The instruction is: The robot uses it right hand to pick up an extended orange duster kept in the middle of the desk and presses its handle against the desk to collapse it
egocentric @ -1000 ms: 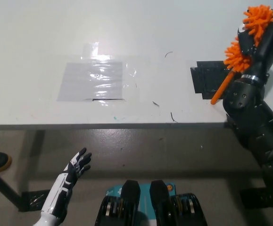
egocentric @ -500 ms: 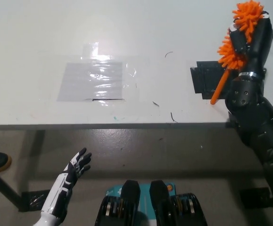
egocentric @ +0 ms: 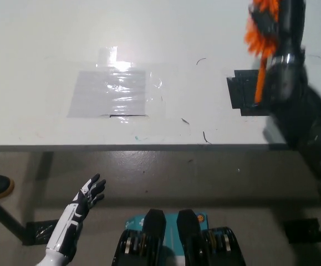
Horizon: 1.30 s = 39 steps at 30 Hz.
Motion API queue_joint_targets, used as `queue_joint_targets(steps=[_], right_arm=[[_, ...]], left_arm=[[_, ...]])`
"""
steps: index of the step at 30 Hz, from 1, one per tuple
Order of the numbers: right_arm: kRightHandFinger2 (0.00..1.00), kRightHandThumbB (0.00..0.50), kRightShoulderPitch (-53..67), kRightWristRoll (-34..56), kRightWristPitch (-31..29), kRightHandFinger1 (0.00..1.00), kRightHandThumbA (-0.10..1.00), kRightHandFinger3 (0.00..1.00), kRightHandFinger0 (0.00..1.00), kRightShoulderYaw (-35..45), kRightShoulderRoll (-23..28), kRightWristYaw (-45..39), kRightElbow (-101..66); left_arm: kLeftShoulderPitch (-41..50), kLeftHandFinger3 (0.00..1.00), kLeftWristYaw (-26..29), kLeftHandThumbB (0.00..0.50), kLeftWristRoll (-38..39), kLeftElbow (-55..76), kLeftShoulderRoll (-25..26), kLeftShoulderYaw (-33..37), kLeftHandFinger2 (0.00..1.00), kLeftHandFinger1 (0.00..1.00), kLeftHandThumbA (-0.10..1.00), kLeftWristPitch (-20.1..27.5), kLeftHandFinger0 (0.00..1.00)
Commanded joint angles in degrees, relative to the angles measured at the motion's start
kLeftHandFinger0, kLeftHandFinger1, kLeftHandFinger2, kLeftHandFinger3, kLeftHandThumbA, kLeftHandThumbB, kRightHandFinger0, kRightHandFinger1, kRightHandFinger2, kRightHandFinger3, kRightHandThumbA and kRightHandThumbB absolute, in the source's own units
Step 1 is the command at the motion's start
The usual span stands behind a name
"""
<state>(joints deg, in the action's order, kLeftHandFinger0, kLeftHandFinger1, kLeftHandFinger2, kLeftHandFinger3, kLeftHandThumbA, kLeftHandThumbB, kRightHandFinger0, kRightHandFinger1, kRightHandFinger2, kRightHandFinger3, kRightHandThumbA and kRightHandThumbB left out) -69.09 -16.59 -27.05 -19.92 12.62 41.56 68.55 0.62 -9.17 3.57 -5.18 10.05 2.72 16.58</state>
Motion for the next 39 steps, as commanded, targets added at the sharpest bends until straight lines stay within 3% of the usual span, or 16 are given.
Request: queue_joint_targets(steps=[1,8,10,13,17,19,20,22,24,25,26,28,29,30,31,39], right_arm=[[0.53,0.159,-5.8,-3.7,0.1,0.13,-0.1,0.54,0.0,-2.4,2.3,1.2,-2.5],[0.52,0.199,-9.3,-8.8,0.1,0.12,-0.1,0.52,0.0,-10.6,3.9,0.1,0.4],[0.61,0.212,-10.6,-15.8,0.1,0.19,-0.1,0.6,0.0,-16.3,4.1,2.5,5.1],[0.58,0.226,-11.2,-21.4,1.6,0.25,-0.1,0.5,0.0,-23.1,4.4,3.6,8.6],[0.77,0.233,-10.6,-25.0,9.5,0.42,-0.1,0.68,0.04,-30.7,4.5,-11.2,12.1],[0.38,0.233,-10.3,-24.6,10.9,0.14,-0.1,0.38,0.0,-31.6,4.3,-15.1,12.7],[0.31,0.234,-10.3,-24.5,11.0,0.07,-0.1,0.31,0.0,-31.9,4.3,-15.2,12.8],[0.29,0.275,-8.2,-24.1,13.6,0.11,-0.08,0.45,0.06,-32.4,3.9,-24.0,14.1],[0.34,0.242,-8.2,-25.1,16.1,0.18,0.08,0.53,0.11,-33.5,3.6,-27.5,14.5],[0.73,0.276,-8.3,-25.0,18.2,0.58,0.32,0.85,0.47,-33.8,3.2,-33.8,15.1],[0.92,0.289,-8.4,-25.0,19.2,0.79,0.45,1.0,0.69,-33.9,3.0,-36.6,15.3],[0.93,0.29,-8.4,-25.0,19.3,0.81,0.46,1.0,0.71,-33.8,3.0,-36.9,15.1],[1.0,0.391,-9.0,-24.4,22.1,1.0,0.67,1.0,1.0,-33.4,2.6,-43.0,15.6],[1.0,0.489,-9.1,-23.1,23.1,1.0,0.72,1.0,1.0,-32.1,2.5,-45.0,15.7],[1.0,0.5,-9.3,-22.3,23.6,1.0,0.75,1.0,1.0,-31.2,2.5,-46.4,15.6],[1.0,0.5,-11.1,-15.2,19.3,1.0,0.89,1.0,1.0,-23.6,4.1,-53.9,12.7]], left_arm=[[-0.5,1.0,-0.8,0.161,-0.3,1.9,0.9,-0.1,1.0,1.0,1.0,0.0,1.0],[-0.7,1.0,-0.9,0.166,0.1,1.5,0.8,-0.1,1.0,1.0,1.0,0.3,1.0],[-0.5,1.0,-1.0,0.165,-0.1,1.3,1.0,-0.1,1.0,1.0,1.0,0.7,1.0],[-0.5,1.0,-1.0,0.165,-0.1,1.4,1.1,-0.1,1.0,1.0,1.0,0.5,1.0],[-0.5,1.0,-1.1,0.172,0.4,1.7,1.0,-0.2,1.0,1.0,1.0,0.0,1.0],[-0.6,1.0,-1.1,0.174,0.3,1.5,1.0,-0.2,1.0,1.0,1.0,0.1,1.0],[-0.6,1.0,-1.1,0.174,0.3,1.5,1.0,-0.2,1.0,1.0,1.0,0.1,1.0],[-0.5,1.0,-1.1,0.167,0.1,2.0,1.2,-0.2,1.0,1.0,1.0,0.1,1.0],[-0.7,1.0,-1.1,0.162,0.4,1.8,1.2,-0.3,1.0,1.0,1.0,0.2,1.0],[-0.6,1.0,-1.2,0.161,0.5,1.8,1.2,-0.3,1.0,1.0,1.0,0.4,1.0],[-0.6,1.0,-1.2,0.16,0.6,1.7,1.2,-0.3,1.0,1.0,1.0,0.4,1.0],[-0.6,1.0,-1.2,0.158,0.6,1.7,1.2,-0.3,1.0,1.0,1.0,0.4,1.0],[-0.7,1.0,-1.3,0.16,0.6,1.5,1.2,-0.3,1.0,1.0,1.0,0.8,1.0],[-0.7,1.0,-1.2,0.164,0.5,1.4,1.2,-0.3,1.0,1.0,1.0,1.0,1.0],[-0.6,1.0,-1.1,0.166,0.4,1.5,1.2,-0.4,1.0,1.0,1.0,0.9,1.0],[0.3,1.0,-1.2,0.18,0.5,1.8,1.4,-0.4,1.0,1.0,1.0,1.1,1.0]])
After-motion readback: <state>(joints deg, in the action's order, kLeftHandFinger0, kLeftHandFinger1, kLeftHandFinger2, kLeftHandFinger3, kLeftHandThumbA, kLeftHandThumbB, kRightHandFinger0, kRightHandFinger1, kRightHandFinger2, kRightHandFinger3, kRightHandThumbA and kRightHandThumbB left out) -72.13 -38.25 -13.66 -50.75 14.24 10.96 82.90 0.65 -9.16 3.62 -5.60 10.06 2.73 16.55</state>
